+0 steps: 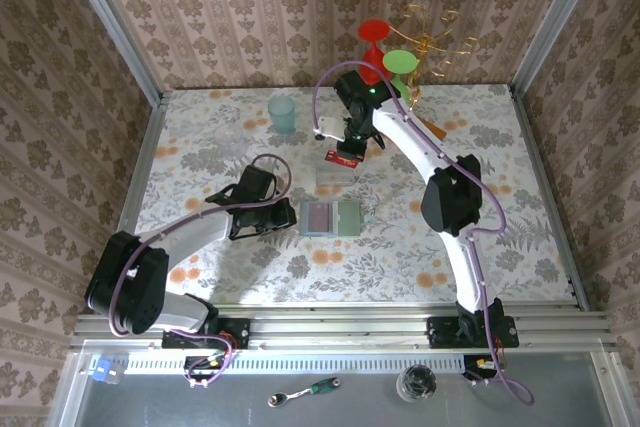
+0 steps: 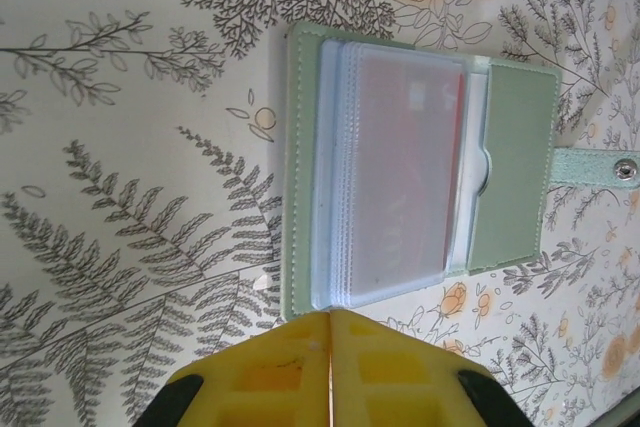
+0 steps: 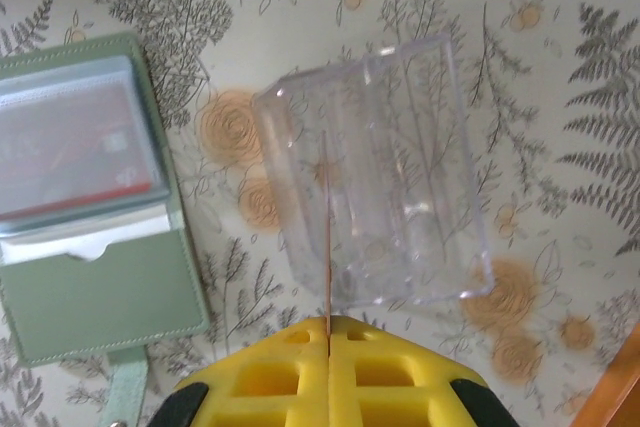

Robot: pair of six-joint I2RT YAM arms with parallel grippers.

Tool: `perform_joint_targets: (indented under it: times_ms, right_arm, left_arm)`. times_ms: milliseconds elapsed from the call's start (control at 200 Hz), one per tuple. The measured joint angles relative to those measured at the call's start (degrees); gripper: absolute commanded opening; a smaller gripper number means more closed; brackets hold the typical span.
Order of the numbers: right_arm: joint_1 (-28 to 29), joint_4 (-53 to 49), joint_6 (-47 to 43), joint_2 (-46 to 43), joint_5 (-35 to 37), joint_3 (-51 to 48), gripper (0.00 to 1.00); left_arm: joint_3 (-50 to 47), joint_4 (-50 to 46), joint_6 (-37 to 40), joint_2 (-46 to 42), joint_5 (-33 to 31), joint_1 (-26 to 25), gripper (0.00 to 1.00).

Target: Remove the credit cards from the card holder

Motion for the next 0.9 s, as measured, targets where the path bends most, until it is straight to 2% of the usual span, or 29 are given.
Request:
perform_joint_targets:
  times_ms: [230, 900]
  right_arm:
    - [-0.1, -6.8, -2.0, 8.7, -2.4, 12.9, 0.0]
    - [-0.3, -12.1, -3.2, 12.8, -5.2, 13.8, 0.0]
  left_arm:
    - [-1.1, -1.6, -1.2, -2.1, -1.9, -0.1, 0.1]
    - [-1.4, -3.0, -2.8, -2.8, -4.5, -1.5, 0.09]
